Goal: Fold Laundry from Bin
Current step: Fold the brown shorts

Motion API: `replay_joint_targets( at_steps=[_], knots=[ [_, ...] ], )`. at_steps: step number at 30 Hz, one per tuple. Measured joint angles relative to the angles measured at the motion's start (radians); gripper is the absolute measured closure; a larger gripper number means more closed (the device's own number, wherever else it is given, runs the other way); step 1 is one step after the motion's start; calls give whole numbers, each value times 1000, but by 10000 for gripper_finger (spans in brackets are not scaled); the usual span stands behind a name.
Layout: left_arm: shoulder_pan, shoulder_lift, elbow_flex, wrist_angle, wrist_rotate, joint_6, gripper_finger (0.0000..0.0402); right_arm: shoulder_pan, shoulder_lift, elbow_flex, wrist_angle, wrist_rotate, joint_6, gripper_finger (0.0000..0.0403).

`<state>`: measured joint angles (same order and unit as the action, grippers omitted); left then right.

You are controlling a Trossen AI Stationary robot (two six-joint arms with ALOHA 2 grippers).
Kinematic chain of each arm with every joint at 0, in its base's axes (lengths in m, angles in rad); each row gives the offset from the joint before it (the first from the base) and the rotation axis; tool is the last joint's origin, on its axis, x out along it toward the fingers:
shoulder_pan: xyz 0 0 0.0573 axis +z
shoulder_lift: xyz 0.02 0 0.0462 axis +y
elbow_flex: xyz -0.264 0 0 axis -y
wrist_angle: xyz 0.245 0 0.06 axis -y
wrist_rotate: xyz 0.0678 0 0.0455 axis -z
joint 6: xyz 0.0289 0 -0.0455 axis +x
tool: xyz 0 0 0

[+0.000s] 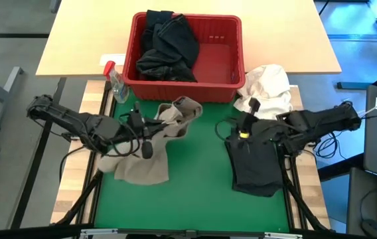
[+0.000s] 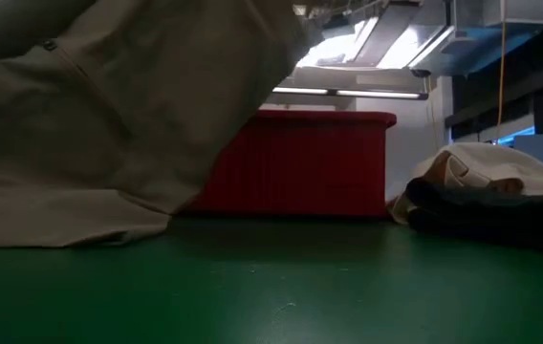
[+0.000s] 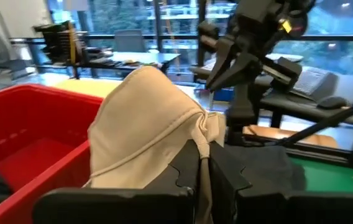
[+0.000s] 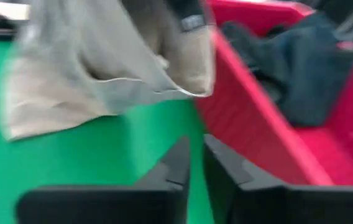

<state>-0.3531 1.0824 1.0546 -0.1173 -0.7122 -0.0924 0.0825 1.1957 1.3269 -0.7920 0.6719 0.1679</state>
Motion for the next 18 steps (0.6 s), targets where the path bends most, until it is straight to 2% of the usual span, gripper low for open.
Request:
replay_joint_targets(
  at_steps=[4,7,10,14,18],
  knots=[
    [-12,1,5,6,63,23,389,-18,0,-1,-79,-138,66,267],
    [-19,1,6,17,108,24,389,-21,-1,-46,-74,-175,66,192],
    [-33,-1,6,18,132,24,389,-19,-1,-133,-31,-200,60,135],
    [-47,-4,6,25,133,36,389,-18,-4,-287,97,-277,37,100],
    [-50,-5,6,38,132,43,389,-17,-3,-425,362,-388,22,93]
  ],
)
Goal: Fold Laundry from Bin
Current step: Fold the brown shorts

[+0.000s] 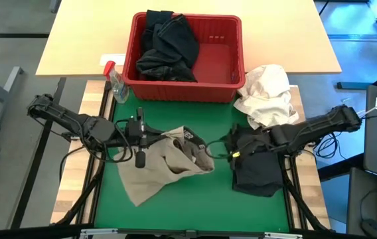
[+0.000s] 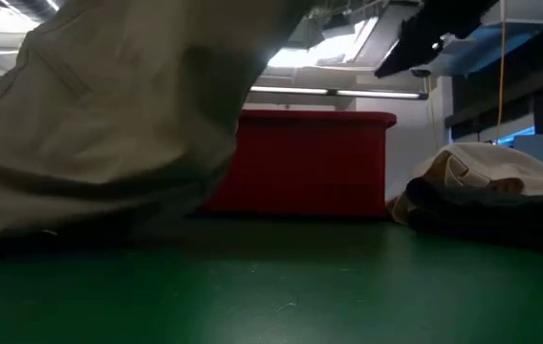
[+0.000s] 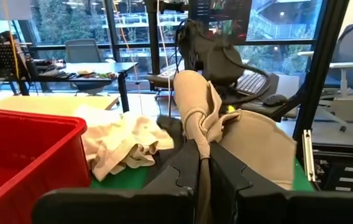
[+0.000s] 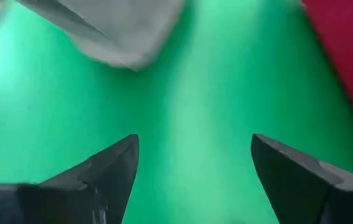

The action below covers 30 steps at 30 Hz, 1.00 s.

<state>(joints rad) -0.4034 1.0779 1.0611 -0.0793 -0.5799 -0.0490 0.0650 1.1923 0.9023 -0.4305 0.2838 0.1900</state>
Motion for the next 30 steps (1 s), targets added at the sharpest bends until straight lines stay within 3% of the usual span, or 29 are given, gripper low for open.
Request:
replay_joint_targets(
  at_steps=[5,12,19,23,30],
  knots=[
    [0,0,0,-1,-1,0,388,1,0,-58,268,-135,12,94],
    [0,0,0,-3,-2,7,388,1,0,-27,361,-179,-31,95],
    [0,-1,0,-1,-2,8,388,0,2,-16,520,-18,-89,95],
    [0,-1,0,-3,-2,8,388,0,16,-16,502,118,-92,95],
    [0,-1,1,-3,23,19,388,0,17,-17,532,223,-94,95]
  ],
)
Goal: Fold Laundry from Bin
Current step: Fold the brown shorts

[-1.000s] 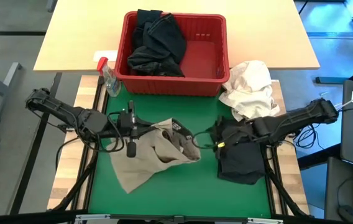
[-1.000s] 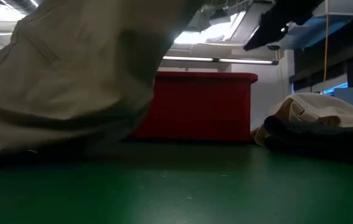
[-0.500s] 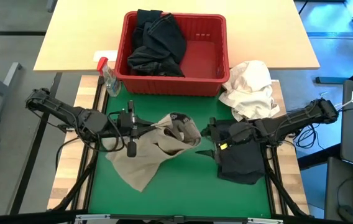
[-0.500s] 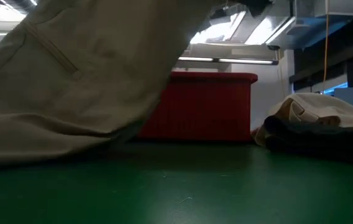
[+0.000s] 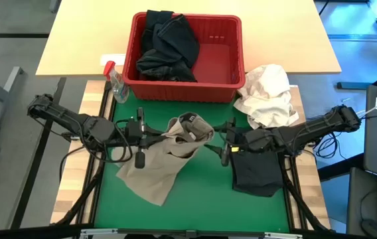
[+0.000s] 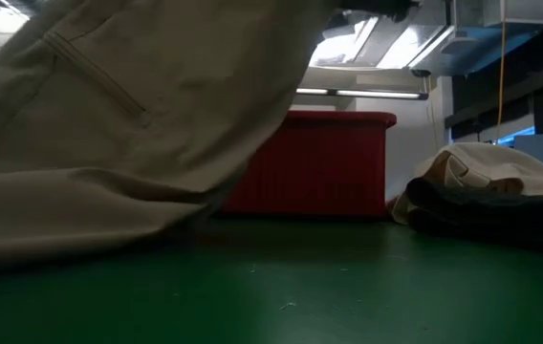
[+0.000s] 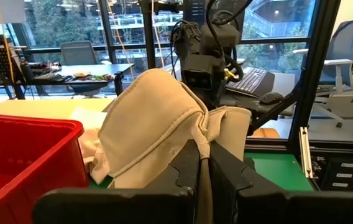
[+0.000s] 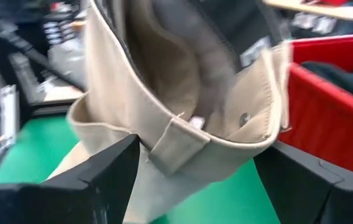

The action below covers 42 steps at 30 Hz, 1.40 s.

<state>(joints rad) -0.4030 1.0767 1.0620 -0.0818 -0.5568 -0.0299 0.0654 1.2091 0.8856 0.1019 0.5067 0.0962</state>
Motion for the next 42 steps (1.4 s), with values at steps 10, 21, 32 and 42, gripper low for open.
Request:
replay_joint_targets(
  at_steps=[10,21,32,42],
  knots=[
    [-21,0,0,-2,2,14,388,-85,40,0,63,9,28,95],
    [-30,0,0,-4,2,34,388,-232,120,0,367,-456,1,158],
    [-58,-14,0,-9,-219,93,388,-209,65,0,308,-540,-132,379],
    [-109,-27,0,-2,-362,46,388,-24,-125,30,40,-332,-179,384]
  ],
)
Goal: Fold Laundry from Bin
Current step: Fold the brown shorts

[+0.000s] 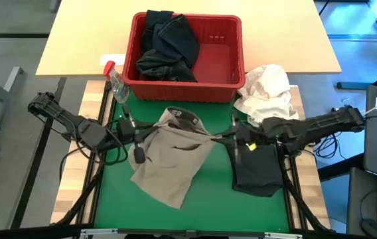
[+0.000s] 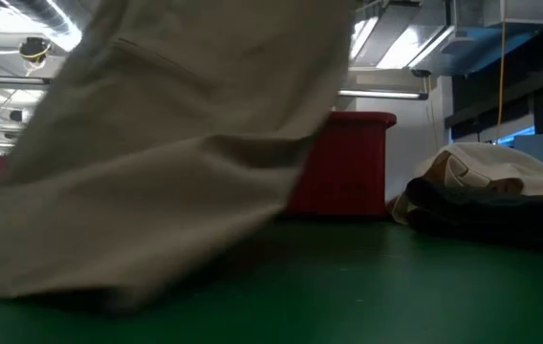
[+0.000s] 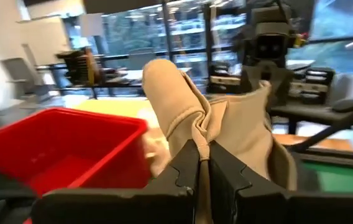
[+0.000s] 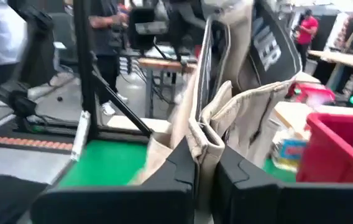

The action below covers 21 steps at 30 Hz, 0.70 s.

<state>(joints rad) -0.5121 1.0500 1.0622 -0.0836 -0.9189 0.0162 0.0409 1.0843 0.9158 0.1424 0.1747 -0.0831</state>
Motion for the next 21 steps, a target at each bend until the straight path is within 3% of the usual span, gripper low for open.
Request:
replay_joint_targets(
  at_steps=[6,10,21],
  knots=[
    [10,6,1,156,188,65,389,80,23,158,-130,57,-71,395],
    [42,18,1,170,274,98,391,106,61,277,-236,88,-95,388],
    [-5,2,31,233,286,94,398,124,119,494,-436,81,-55,390]
  ],
)
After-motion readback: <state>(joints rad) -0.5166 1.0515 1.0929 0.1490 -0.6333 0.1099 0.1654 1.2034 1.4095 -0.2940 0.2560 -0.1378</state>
